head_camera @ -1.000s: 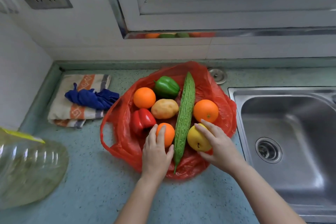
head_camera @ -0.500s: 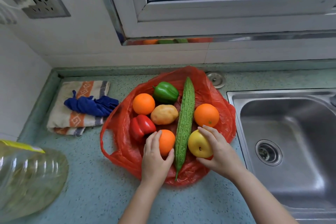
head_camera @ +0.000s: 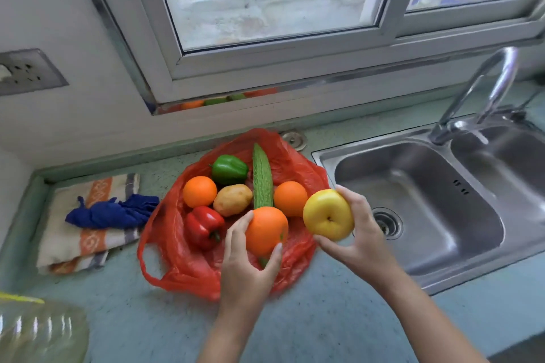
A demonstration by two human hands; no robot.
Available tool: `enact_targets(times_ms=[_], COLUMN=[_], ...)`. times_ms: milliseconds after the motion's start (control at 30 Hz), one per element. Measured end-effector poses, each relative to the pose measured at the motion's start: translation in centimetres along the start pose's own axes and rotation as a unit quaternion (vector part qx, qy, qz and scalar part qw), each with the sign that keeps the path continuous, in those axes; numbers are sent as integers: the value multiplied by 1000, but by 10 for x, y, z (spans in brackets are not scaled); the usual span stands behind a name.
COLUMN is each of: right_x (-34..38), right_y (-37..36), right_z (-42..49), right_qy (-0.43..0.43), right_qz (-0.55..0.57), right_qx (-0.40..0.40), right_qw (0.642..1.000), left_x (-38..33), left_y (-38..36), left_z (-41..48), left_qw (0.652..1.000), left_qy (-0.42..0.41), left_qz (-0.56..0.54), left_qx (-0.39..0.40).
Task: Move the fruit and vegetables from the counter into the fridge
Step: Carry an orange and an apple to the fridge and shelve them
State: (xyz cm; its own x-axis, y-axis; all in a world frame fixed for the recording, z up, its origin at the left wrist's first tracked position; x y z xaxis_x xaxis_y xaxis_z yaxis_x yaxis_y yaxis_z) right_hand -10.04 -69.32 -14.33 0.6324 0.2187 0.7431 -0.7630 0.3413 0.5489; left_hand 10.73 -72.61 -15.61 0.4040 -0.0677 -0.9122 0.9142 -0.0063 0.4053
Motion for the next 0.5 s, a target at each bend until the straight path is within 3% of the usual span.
enact_targets(times_ms=[267, 500], right_x=[20, 23], right_y=[92, 190], right_z=[-82, -174], right_qy=[-98, -138], right_qz=[-36, -73], right_qx=[-134, -278], right_qw=[985, 948], left_x=[-19, -78], left_y=[-61, -133], left_z=[-40, -106], left_qw=[989, 966], left_qy=[7, -60], left_qz=[-72, -75], left_qx=[126, 240])
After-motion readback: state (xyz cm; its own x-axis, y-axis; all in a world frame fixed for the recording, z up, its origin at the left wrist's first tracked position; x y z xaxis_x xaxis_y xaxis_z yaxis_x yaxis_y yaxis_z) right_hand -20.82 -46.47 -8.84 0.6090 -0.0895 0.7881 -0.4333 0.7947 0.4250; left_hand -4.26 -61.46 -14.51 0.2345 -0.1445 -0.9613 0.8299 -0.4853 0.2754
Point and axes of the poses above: each hand's wrist, its own z-axis towards the middle knuckle, its own y-axis out of the back of the hand, x = y × z, the point moved 10 cm from there along z, towards the middle knuckle, and after that the axes turned 11 degrees about y, right-handed, at the moved point
